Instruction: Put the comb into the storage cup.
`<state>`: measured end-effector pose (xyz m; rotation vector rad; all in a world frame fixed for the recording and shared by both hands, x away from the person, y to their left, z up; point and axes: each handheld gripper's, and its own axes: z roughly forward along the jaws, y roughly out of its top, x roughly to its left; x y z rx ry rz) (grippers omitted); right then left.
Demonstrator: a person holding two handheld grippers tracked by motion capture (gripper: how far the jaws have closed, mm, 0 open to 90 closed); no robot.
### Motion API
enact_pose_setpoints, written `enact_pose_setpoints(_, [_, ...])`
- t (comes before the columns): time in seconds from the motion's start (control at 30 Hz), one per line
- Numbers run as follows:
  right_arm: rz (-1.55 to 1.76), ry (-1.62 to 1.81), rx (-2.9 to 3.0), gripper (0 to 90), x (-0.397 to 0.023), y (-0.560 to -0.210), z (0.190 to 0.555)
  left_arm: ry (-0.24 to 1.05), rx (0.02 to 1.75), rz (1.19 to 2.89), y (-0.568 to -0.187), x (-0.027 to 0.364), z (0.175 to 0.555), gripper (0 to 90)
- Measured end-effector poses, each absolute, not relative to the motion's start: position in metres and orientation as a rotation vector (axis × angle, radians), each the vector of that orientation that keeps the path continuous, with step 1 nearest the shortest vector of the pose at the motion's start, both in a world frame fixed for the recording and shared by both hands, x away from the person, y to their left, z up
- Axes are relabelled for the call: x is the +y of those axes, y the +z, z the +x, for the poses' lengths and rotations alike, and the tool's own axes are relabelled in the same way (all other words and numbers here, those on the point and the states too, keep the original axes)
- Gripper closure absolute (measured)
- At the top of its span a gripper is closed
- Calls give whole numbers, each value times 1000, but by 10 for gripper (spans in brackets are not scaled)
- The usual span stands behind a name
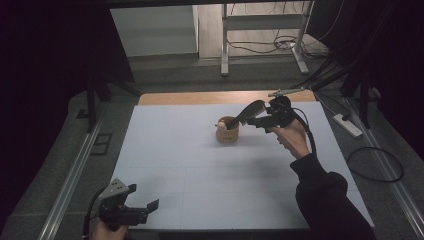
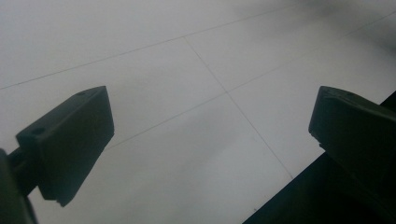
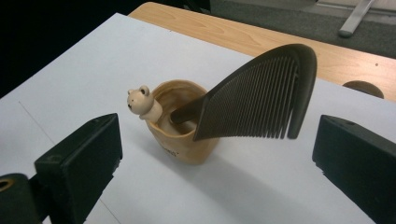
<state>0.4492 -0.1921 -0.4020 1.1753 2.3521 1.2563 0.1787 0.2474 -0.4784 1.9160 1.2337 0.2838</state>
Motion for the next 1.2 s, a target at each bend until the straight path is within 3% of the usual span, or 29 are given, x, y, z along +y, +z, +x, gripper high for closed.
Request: enact_pose_setpoints(1.2, [1020, 1169, 2380, 0, -202, -403, 417, 277, 1221, 1900, -478, 249, 178, 4])
